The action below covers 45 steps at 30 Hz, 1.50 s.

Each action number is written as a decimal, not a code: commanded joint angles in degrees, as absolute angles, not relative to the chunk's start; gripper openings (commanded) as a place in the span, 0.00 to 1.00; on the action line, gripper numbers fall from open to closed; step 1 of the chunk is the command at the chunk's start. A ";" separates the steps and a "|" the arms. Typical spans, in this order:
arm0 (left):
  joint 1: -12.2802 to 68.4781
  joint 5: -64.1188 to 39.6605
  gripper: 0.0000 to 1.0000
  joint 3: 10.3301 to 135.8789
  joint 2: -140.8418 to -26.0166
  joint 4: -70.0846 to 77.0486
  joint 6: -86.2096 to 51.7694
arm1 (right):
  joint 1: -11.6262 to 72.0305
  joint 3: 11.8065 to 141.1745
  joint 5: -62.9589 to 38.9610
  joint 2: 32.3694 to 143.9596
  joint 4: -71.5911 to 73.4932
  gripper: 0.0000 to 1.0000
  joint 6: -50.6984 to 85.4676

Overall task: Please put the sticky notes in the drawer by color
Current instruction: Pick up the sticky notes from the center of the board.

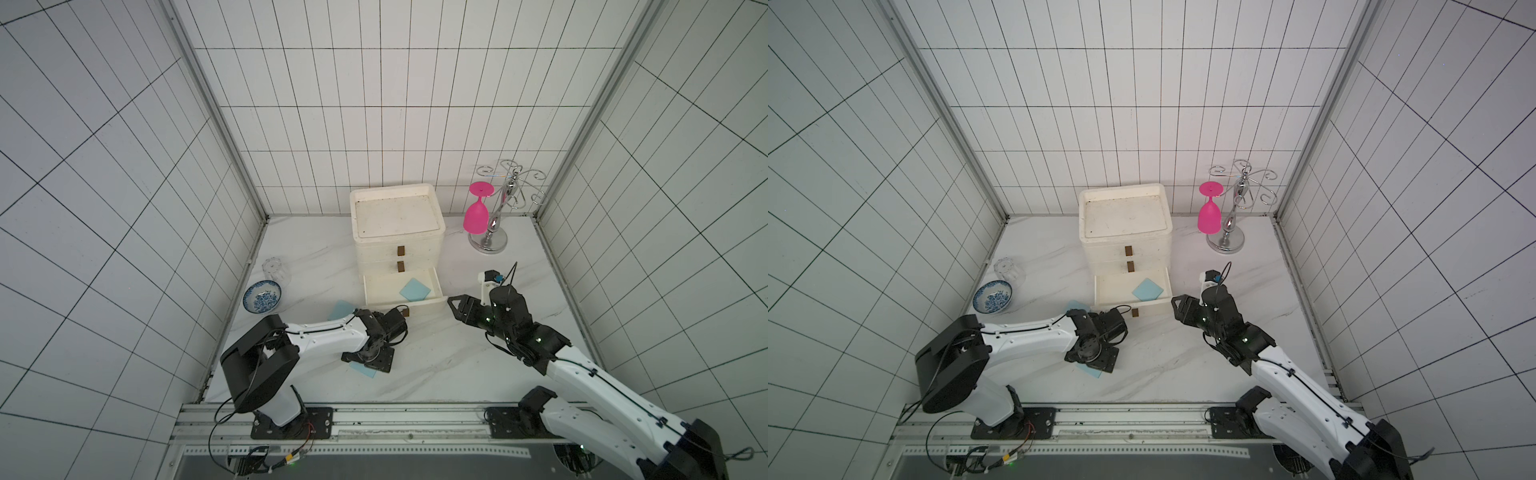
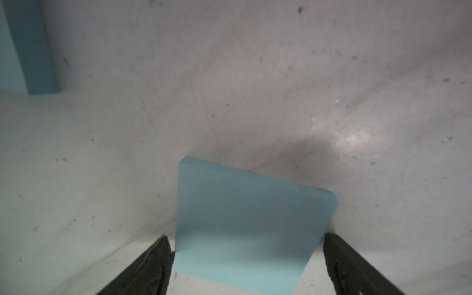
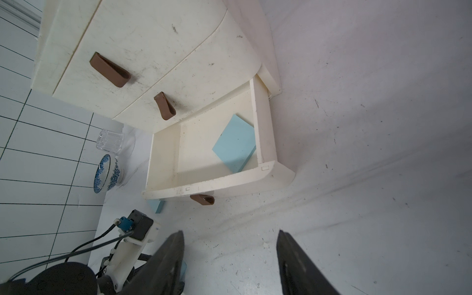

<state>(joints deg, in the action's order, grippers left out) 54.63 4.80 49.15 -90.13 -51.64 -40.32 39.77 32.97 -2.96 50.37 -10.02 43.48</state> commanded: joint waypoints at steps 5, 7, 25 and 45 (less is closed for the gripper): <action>54.93 5.63 0.98 47.50 -89.81 -50.13 -41.44 | 39.91 32.43 -2.29 49.47 -11.04 0.62 43.03; 54.81 4.76 0.98 46.73 -89.68 -48.74 -41.66 | 39.95 32.52 -2.37 49.49 -11.07 0.62 43.06; 53.85 1.84 0.81 43.88 -89.49 -44.34 -41.48 | 39.69 32.87 -2.77 48.67 -13.13 0.62 42.11; 56.42 -9.37 0.81 58.30 -72.86 -48.71 -25.79 | 37.62 34.11 -48.43 57.73 -0.80 0.62 47.29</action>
